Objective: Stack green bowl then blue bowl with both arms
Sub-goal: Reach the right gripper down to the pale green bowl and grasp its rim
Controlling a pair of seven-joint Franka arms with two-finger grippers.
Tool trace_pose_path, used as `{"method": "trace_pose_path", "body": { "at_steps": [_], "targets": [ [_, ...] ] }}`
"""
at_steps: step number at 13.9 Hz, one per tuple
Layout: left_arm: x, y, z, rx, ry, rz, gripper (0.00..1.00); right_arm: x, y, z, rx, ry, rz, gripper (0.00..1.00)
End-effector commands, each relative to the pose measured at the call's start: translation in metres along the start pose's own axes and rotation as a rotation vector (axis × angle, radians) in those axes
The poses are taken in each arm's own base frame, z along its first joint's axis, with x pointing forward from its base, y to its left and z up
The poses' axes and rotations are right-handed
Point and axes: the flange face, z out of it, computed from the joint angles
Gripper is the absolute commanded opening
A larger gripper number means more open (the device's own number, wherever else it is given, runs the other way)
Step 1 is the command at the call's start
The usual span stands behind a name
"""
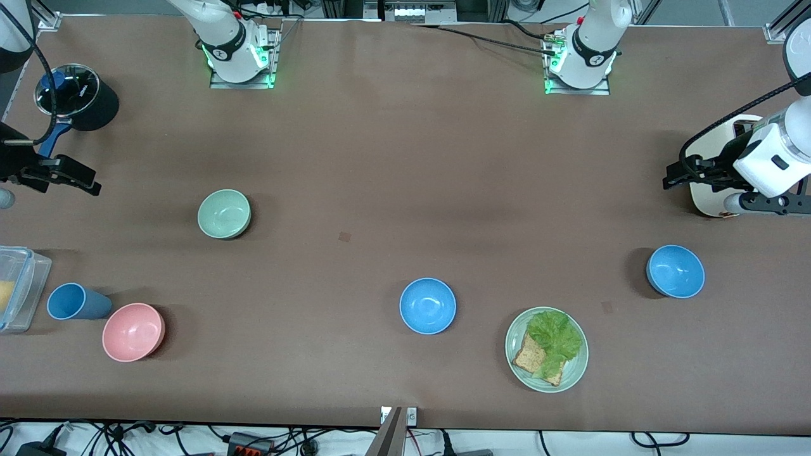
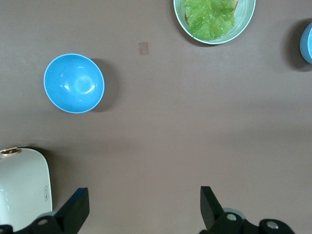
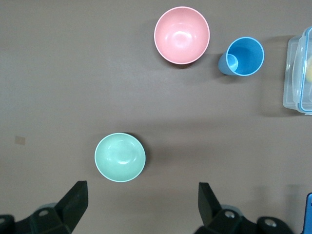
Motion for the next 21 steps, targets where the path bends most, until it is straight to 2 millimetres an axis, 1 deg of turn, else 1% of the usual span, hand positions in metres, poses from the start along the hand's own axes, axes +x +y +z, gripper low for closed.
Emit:
{"method": "trace_pose_path", "body": {
  "at_steps": [1, 3, 7, 9, 10, 11, 13, 14, 17, 18, 19, 21],
  "targets": [
    [0.005, -0.001, -0.005, 0.020, -0.007, -0.001, 1.00, -0.012, -0.002, -0.007, -0.010, 0.012, -0.001, 1.00],
    [0.005, -0.001, -0.005, 0.020, -0.007, 0.001, 1.00, -0.014, -0.004, -0.010, -0.010, 0.010, -0.007, 1.00],
    [0.005, -0.002, -0.004, 0.020, -0.009, -0.001, 1.00, -0.014, -0.004, -0.009, -0.010, 0.009, -0.008, 1.00],
    [0.005, -0.002, -0.004, 0.020, -0.009, -0.007, 1.00, -0.011, -0.003, 0.000, -0.010, -0.006, -0.007, 1.00],
    [0.005, -0.002, -0.004, 0.020, -0.009, -0.007, 1.00, -0.007, -0.004, 0.012, -0.011, -0.028, -0.007, 1.00],
    [0.005, -0.002, -0.004, 0.020, -0.009, -0.007, 1.00, -0.003, -0.001, 0.031, -0.012, -0.061, -0.002, 1.00],
    [0.005, -0.003, -0.004, 0.020, -0.009, -0.009, 1.00, 0.005, 0.007, 0.081, -0.015, -0.140, 0.014, 1.00],
    [0.005, -0.004, -0.004, 0.020, -0.009, -0.009, 1.00, 0.009, 0.006, 0.107, -0.016, -0.186, 0.011, 1.00],
    [0.005, -0.005, -0.004, 0.018, -0.010, -0.009, 1.00, 0.015, -0.002, 0.185, -0.023, -0.311, 0.000, 1.00],
    [0.005, -0.005, -0.003, 0.018, -0.011, -0.009, 1.00, 0.018, -0.004, 0.209, -0.025, -0.316, -0.004, 1.00],
    [0.005, -0.005, -0.004, 0.018, -0.011, -0.010, 1.00, 0.017, -0.005, 0.227, -0.027, -0.305, -0.006, 1.00],
    [0.005, -0.006, -0.004, 0.018, -0.011, -0.010, 1.00, 0.010, -0.020, 0.267, -0.031, -0.287, -0.033, 1.00]
  ]
}}
